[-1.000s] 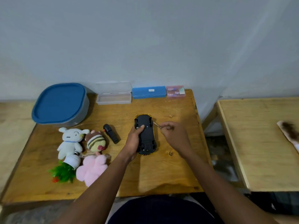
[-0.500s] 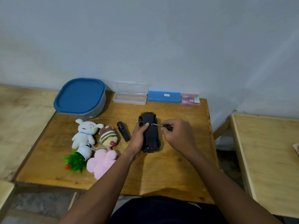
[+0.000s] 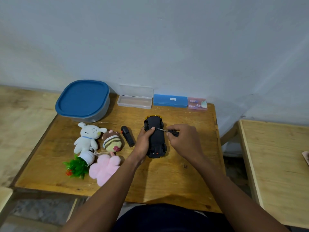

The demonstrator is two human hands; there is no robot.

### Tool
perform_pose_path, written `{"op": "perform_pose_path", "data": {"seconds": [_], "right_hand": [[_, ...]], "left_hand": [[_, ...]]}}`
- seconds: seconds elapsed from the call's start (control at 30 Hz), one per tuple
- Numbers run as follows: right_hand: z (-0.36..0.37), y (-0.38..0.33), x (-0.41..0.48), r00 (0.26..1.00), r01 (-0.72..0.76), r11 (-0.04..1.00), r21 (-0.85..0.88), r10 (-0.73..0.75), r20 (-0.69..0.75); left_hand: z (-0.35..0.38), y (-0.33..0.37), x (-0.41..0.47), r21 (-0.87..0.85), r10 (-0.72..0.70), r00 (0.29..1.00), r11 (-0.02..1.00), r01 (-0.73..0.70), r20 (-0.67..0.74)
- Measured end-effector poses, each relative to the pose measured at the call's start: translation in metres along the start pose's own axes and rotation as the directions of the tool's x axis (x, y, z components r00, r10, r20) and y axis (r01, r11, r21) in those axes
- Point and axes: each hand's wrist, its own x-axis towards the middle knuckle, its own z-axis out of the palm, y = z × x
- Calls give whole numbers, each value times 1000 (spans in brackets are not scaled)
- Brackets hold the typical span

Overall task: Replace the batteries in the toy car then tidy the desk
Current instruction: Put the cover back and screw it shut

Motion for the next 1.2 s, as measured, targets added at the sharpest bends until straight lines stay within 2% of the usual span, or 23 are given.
{"op": "perform_pose_path", "data": {"seconds": [0.57,1.2], "right_hand": [[-3,-1,2,1000,-1,1000,-5,1,3],[-11,0,17,990,107,990,-94,-98,98]], "left_hand": [[2,4,-1,19,18,1000,1000,-18,10],[3,10,-1,157,103,995,982,-104,13]]}}
